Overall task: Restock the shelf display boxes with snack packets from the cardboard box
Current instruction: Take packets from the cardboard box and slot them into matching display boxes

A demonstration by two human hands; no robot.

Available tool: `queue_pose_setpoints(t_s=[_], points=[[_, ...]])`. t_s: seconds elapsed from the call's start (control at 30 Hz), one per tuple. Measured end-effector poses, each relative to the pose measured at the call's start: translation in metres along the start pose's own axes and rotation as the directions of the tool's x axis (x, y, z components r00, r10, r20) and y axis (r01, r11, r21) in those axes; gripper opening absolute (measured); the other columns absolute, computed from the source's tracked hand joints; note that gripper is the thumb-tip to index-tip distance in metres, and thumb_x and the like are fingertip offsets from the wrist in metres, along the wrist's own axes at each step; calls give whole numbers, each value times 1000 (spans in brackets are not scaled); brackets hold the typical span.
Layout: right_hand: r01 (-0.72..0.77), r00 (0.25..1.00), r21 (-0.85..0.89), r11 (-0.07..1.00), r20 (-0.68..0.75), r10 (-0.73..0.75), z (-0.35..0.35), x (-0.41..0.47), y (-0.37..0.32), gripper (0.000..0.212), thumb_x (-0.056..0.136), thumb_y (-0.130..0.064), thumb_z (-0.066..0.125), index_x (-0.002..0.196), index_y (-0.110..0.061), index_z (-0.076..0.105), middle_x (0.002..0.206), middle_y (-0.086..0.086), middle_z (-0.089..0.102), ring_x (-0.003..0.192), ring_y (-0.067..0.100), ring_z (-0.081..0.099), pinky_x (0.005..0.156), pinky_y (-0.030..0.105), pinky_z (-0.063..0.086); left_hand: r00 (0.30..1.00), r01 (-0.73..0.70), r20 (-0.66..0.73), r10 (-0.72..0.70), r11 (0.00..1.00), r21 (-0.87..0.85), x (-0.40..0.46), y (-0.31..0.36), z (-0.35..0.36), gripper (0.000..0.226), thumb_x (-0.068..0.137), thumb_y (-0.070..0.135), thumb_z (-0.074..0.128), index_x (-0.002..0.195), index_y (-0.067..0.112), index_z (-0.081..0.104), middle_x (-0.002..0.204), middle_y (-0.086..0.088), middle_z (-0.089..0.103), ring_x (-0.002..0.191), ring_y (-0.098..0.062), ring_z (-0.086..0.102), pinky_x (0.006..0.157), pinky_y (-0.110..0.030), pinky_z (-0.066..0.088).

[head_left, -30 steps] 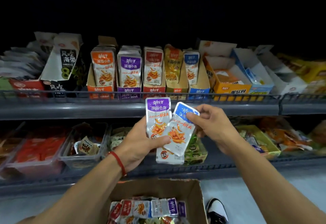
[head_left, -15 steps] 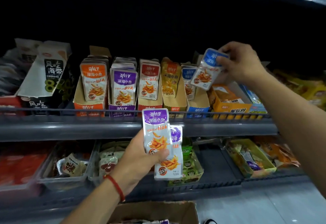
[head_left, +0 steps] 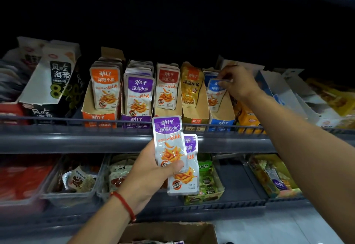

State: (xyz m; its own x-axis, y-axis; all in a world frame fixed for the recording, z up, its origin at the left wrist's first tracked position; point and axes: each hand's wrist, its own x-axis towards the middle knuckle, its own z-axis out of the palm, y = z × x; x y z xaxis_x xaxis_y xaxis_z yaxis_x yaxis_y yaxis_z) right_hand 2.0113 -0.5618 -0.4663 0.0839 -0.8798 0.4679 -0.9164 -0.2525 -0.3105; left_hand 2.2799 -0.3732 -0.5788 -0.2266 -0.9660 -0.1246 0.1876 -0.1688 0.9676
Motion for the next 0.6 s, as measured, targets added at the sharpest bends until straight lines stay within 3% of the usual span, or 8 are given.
queue_pose_setpoints(t_s=[0.17, 0.43, 0.53, 0.6], points=[[45, 998, -113, 993, -34, -49, 0, 3, -1, 24, 94, -16, 68, 117, -18, 65, 123, 7, 64, 116, 22, 60, 92, 37, 53, 1000, 9, -14, -9, 1000, 9, -1, 1, -1, 49, 83, 0, 75, 124, 20, 59, 109, -1, 77, 102, -20, 74, 89, -49, 60], [75, 990, -266, 961, -97, -104, -8, -5, -11, 32, 95, -20, 66, 127, -18, 61, 126, 11, 62, 112, 29, 61, 84, 43, 55, 1000, -16, -26, 16, 1000, 2, -3, 3, -6, 49, 83, -3, 74, 124, 19, 59, 110, -1, 77, 102, -20, 74, 84, -42, 61], [122, 980, -219, 968, -129, -153, -18, -31, -33, 32, 95, -17, 63, 127, -21, 61, 125, 5, 59, 108, 20, 59, 85, 37, 53, 998, -30, -47, 30, 1000, -4, -5, 4, -9, 50, 83, -4, 75, 124, 19, 60, 111, -1, 77, 104, -20, 73, 89, -45, 59], [193, 976, -135, 972, -73, -204, -22, -59, -56, 30, 96, -14, 62, 125, -20, 62, 118, 0, 61, 101, 10, 56, 83, 26, 50, 998, -38, -55, 36, 999, -19, -7, 5, -10, 49, 83, -4, 74, 123, 20, 60, 111, 0, 76, 105, -19, 73, 89, -45, 59]])
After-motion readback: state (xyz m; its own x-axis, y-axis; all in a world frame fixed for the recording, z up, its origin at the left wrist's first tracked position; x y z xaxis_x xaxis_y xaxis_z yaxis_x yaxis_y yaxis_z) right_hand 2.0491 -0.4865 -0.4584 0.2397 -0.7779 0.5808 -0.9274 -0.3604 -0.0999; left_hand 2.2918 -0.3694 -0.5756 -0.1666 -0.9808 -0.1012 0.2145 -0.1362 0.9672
